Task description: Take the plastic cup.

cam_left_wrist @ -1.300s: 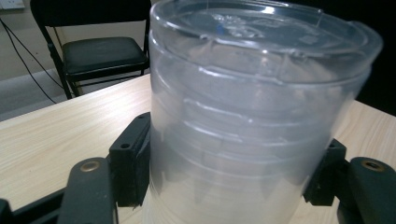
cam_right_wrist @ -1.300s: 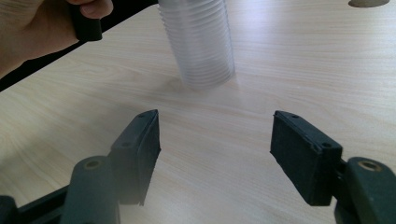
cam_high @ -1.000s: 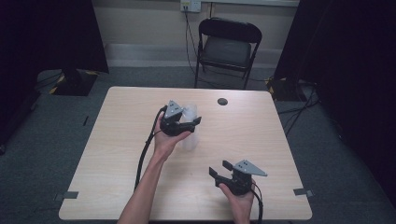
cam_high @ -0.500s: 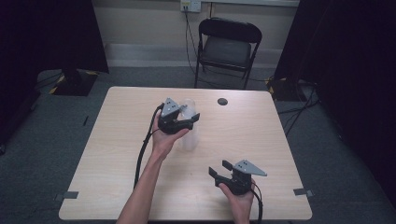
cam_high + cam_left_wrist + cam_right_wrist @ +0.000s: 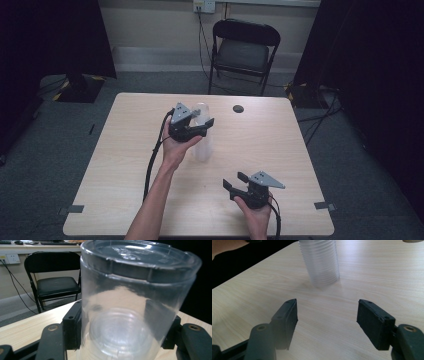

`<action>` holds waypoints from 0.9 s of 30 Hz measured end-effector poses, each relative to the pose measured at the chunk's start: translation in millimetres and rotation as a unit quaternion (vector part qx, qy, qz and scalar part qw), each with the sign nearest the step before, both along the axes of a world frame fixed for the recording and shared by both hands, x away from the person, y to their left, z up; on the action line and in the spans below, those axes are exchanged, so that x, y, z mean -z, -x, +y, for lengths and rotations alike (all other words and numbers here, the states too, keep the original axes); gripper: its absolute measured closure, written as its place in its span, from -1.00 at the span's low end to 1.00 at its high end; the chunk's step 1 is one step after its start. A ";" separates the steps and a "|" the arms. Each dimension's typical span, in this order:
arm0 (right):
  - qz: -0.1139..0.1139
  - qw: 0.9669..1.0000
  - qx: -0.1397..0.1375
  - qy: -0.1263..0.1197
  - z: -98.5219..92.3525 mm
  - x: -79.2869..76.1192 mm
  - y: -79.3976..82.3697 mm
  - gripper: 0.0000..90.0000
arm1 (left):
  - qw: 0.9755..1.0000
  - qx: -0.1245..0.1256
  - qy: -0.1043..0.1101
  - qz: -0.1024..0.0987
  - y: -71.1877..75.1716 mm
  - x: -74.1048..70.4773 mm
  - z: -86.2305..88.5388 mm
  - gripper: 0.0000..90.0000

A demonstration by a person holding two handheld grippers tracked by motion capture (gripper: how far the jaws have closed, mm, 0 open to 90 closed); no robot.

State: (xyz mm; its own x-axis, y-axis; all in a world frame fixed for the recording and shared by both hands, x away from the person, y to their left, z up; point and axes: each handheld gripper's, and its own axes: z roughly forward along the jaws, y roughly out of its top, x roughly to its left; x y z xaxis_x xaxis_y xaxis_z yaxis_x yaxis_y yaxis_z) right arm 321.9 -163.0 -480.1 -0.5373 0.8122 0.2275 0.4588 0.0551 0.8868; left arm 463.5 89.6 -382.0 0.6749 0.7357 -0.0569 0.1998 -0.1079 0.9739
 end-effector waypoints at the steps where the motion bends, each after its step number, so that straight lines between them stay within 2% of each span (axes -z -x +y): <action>1: 0.000 1.000 -0.001 0.000 0.2 -0.1 0.0 -0.27 | 1.000 -0.001 -0.002 0.001 0.1 -0.6 -0.8 -0.19; 10: 0.000 1.000 -0.003 0.000 1.3 0.0 -0.2 -0.28 | 1.000 -0.008 0.002 -0.022 1.9 -11.2 2.4 -0.18; 13: -0.002 1.000 -0.005 0.001 1.8 -0.4 -0.4 -0.29 | 1.000 -0.011 0.005 -0.018 2.1 -11.1 3.0 -0.17; 18: 0.000 1.000 -0.007 0.002 3.2 0.1 -1.4 -0.29 | 0.999 -0.015 0.020 -0.029 3.5 -15.1 4.1 -0.16; 21: -0.001 1.000 -0.009 0.001 2.7 -0.1 -1.3 -0.29 | 0.999 -0.016 0.014 -0.032 3.6 -17.1 3.6 -0.15; 25: -0.002 1.000 -0.011 0.003 2.7 -0.2 -1.1 -0.30 | 0.999 -0.012 0.018 -0.036 7.1 -23.8 2.7 -0.15; 27: -0.003 1.000 -0.011 0.003 2.6 -0.2 -1.1 -0.30 | 0.999 -0.005 0.010 -0.043 10.4 -28.6 0.9 -0.15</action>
State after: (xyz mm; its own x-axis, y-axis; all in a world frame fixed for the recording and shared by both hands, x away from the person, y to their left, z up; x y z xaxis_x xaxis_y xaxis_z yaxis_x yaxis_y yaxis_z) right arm 323.0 -160.4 -479.8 -0.5559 0.8019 0.2190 0.4525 0.0709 0.8889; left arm 453.1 90.5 -353.4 0.6701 0.7421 -0.0127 0.1153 -0.0872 0.9895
